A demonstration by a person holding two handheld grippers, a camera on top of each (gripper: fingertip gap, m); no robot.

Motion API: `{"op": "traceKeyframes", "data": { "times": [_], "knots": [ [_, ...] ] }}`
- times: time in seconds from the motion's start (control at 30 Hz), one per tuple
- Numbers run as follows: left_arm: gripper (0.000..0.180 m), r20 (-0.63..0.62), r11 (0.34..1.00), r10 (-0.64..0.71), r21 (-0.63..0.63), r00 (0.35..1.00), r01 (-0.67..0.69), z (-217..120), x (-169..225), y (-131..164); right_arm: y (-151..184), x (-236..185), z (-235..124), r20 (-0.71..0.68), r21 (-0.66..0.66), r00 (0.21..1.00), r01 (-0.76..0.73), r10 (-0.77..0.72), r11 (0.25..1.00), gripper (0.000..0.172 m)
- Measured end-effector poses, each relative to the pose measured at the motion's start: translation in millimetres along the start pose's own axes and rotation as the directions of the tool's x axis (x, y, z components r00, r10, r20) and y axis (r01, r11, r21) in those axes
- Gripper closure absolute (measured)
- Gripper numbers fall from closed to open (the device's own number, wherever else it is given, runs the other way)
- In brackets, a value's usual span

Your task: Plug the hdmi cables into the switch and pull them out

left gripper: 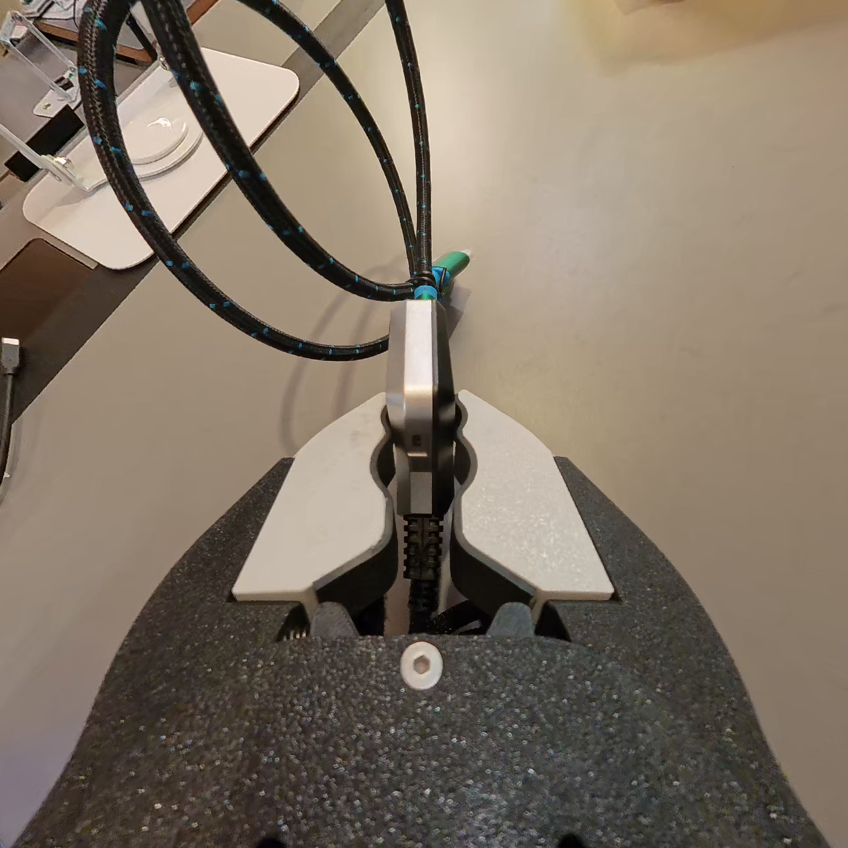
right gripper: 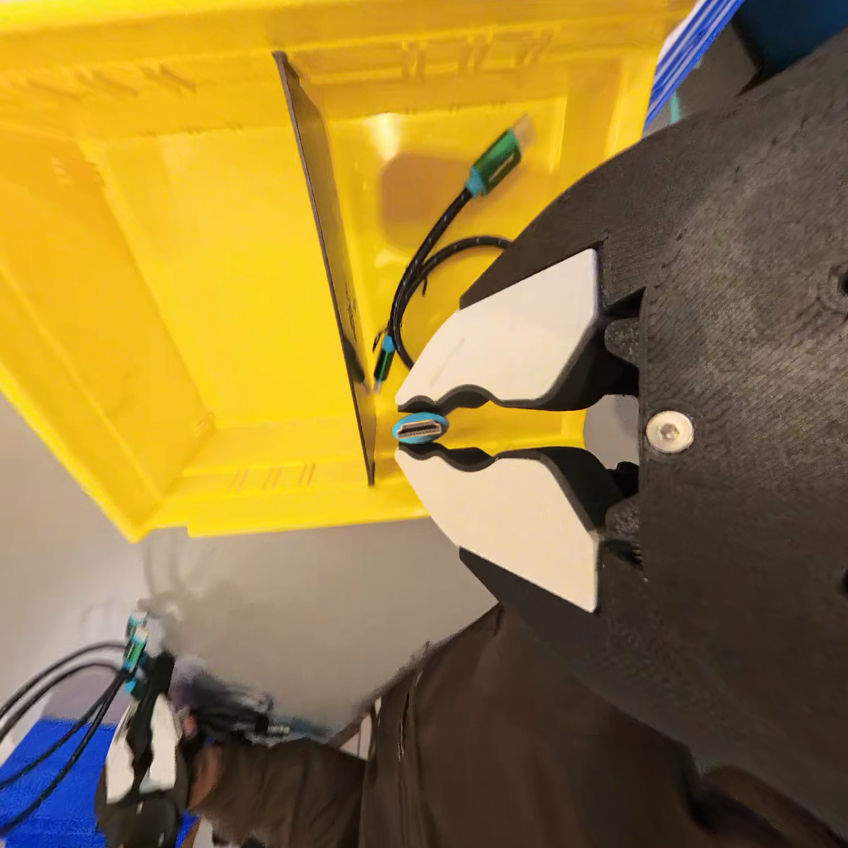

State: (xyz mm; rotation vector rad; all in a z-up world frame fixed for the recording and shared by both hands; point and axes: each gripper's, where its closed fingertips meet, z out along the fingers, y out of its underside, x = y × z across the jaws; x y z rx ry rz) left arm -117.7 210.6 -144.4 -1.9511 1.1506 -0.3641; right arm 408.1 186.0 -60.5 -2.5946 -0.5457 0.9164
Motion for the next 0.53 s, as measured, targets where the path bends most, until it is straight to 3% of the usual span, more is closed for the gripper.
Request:
{"op": "traceKeyframes", "data": {
  "times": [0.13,0.3,0.53],
  "knots": [
    [0.159,0.012,1.000,0.009,0.000,1.000,-0.009,-0.6,1.0,0.3,5.8,41.4,19.5,-0.175,-0.077,0.985,-0.017,0.003,0.997,0.146],
    [0.159,0.020,1.000,-0.001,0.001,1.000,0.001,-1.0,0.4,0.5,6.9,24.5,0.3,-0.263,0.002,0.962,0.071,-0.068,0.997,0.134],
    [0.159,0.015,1.000,-0.017,0.014,1.000,0.017,0.3,-1.6,-0.7,99.5,-38.6,10.7,-0.178,-0.242,0.961,0.165,-0.211,0.956,0.125]
  ]
}}
